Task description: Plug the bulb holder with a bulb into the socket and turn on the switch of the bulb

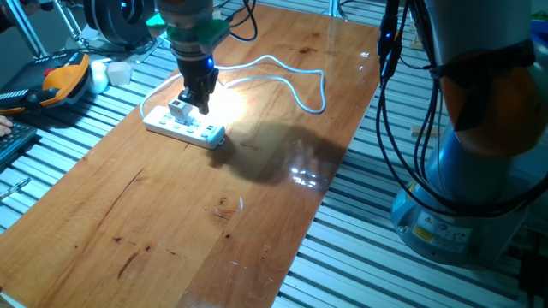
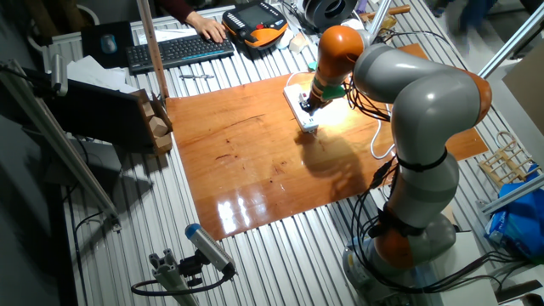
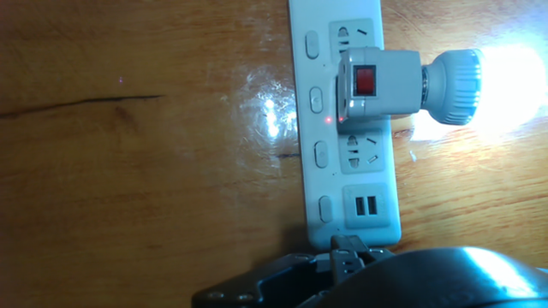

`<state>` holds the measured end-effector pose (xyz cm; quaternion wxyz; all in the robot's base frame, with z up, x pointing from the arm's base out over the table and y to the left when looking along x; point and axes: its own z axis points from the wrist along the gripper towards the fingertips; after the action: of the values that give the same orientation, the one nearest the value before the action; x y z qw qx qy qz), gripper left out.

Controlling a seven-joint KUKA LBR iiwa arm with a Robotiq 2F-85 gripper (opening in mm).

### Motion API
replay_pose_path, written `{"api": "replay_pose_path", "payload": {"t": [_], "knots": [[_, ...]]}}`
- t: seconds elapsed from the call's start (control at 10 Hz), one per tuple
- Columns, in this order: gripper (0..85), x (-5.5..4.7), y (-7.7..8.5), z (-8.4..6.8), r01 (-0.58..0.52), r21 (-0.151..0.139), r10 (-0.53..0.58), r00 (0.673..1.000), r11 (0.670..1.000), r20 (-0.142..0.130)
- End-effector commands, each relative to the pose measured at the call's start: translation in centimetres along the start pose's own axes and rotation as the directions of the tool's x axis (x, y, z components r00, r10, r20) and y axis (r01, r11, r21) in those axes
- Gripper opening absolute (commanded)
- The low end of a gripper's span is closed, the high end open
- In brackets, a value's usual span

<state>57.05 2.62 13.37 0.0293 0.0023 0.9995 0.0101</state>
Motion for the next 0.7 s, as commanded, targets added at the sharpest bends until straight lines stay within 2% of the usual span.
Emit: {"api": "replay_pose_path", "payload": {"t": [0.0, 0.6], "knots": [[0.0, 0.0, 0.07, -0.08, 0.0, 0.0, 0.0, 1.0, 1.0, -0.002], [0.0, 0.02, 0.48, -0.4, -0.012, 0.002, 0.012, 1.0, 1.0, -0.011]]}}
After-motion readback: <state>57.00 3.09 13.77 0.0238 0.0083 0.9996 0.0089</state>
